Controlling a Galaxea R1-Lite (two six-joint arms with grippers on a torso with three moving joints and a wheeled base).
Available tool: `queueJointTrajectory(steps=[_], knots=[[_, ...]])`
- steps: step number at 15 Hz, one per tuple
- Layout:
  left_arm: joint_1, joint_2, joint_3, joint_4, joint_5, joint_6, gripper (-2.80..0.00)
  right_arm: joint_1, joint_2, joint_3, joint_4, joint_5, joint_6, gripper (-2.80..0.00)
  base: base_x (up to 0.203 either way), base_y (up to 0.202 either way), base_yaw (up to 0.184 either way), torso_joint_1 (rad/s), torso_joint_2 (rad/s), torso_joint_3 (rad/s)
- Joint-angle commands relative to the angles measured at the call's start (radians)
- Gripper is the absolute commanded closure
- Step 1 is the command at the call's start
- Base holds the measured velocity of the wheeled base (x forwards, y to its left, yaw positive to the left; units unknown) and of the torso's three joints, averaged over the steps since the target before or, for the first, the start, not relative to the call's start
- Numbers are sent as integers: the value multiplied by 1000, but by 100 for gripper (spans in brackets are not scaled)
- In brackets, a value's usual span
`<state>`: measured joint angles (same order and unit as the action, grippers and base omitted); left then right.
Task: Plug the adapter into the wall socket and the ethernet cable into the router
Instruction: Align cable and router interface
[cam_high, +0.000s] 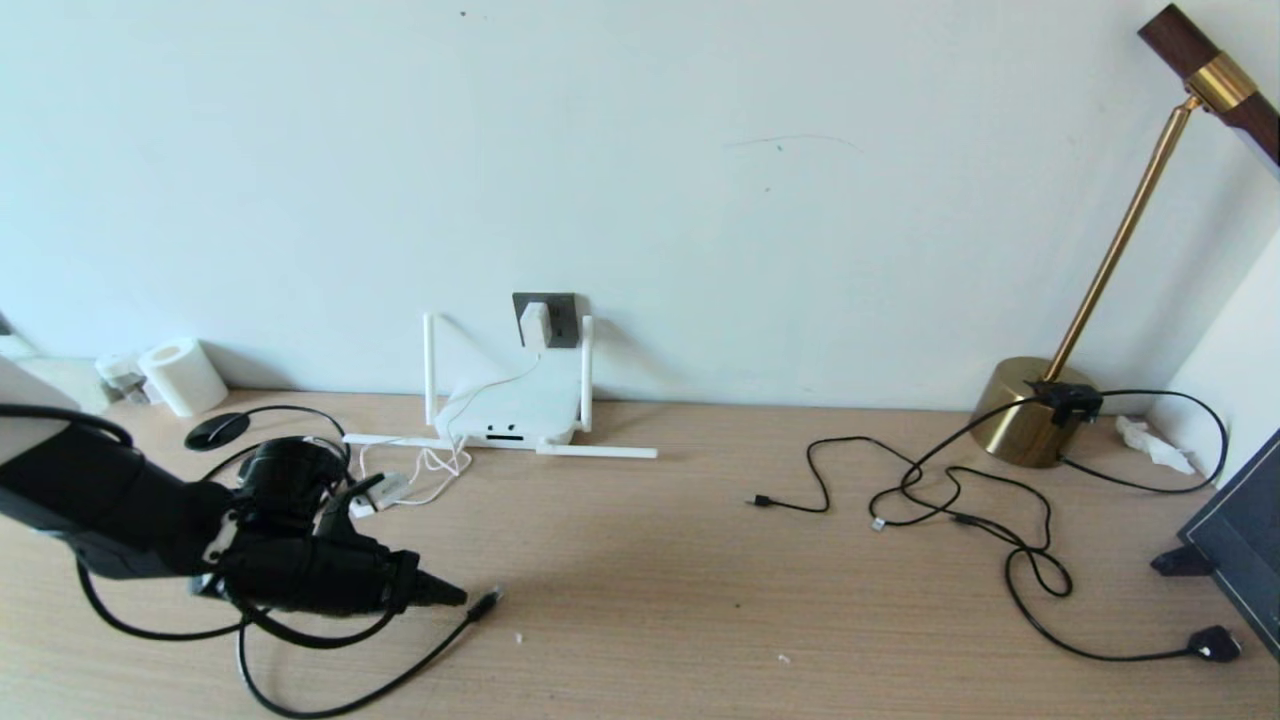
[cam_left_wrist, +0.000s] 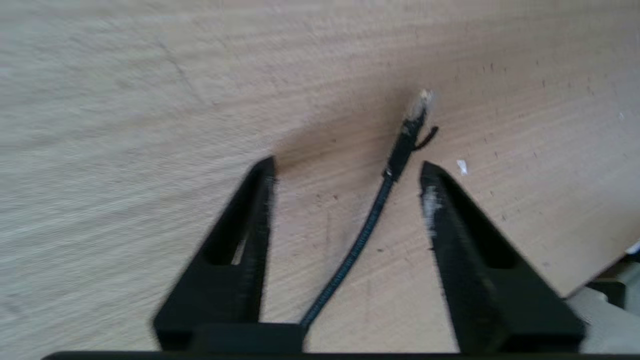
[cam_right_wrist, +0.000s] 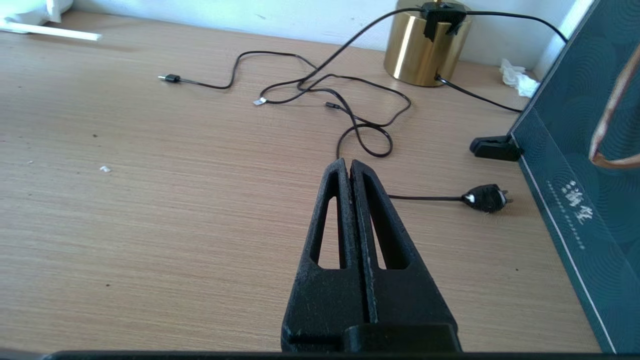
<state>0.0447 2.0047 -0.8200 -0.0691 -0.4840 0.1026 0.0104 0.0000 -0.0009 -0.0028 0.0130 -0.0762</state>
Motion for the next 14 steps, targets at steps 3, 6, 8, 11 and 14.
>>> queueJointTrajectory(steps=[3,6,8,11,14], knots=[[-48,-163,8,-64,75,21,-280,0,0,1,0,1,0,0,0,0,0,0,0,0],[-231,-231,20,-119,357,140,-280,0,0,0,0,1,0,0,0,0,0,0,0,0],[-365,-225,62,-236,530,294,-280,0,0,1,0,1,-1,0,0,0,0,0,0,0],[-467,-161,124,-326,834,531,-280,0,0,0,0,1,-1,0,0,0,0,0,0,0],[-561,-126,201,-375,980,555,-280,0,0,0,0,1,0,0,0,0,0,0,0,0]])
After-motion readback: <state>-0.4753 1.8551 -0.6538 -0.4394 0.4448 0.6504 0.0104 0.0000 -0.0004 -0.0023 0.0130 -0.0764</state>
